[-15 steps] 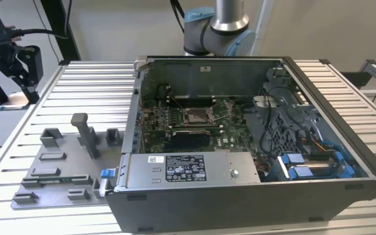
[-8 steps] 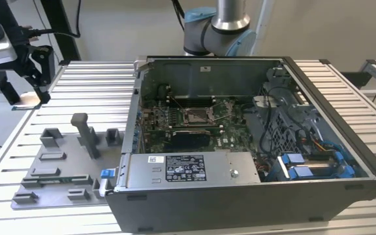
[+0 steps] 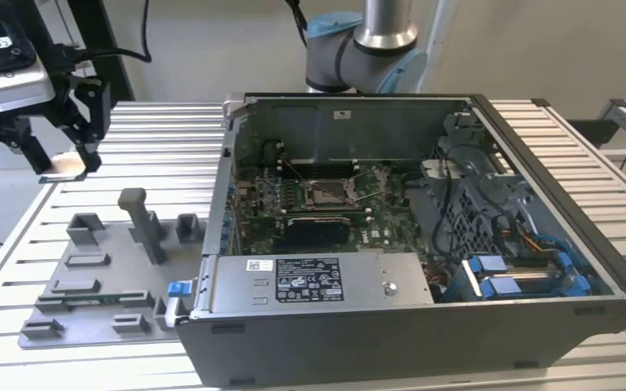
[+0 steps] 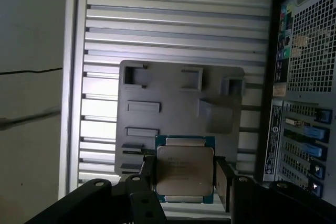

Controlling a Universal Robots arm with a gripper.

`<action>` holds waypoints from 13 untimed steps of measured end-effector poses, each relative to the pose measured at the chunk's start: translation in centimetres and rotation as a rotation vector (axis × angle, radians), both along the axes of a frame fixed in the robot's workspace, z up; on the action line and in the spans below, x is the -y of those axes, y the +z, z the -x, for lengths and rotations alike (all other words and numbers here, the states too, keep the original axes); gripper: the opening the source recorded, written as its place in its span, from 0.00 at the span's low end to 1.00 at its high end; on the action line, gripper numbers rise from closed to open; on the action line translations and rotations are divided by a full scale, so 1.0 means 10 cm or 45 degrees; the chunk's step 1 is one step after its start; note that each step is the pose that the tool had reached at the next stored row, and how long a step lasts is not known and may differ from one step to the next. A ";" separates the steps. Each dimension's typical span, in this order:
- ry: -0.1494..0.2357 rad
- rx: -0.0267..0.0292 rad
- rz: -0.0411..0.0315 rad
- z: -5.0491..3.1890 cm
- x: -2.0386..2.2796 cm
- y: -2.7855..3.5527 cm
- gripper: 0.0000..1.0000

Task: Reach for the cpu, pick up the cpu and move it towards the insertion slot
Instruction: 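Pick up the cpu and move it towards the insertion slot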

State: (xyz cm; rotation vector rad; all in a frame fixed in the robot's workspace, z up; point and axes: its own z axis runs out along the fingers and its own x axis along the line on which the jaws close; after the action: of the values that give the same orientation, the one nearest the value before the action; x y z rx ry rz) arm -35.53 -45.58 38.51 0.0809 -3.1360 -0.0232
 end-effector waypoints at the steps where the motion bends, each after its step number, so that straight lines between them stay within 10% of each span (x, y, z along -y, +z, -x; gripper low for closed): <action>1: 0.000 0.0000 0.0000 -0.034 0.000 0.000 0.00; 13: 0.000 0.0002 -0.0002 -0.441 0.000 -0.001 0.00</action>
State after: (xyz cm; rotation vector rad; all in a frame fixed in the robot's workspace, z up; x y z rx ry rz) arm -31.13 -45.58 38.50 0.0809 -3.1361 -0.0234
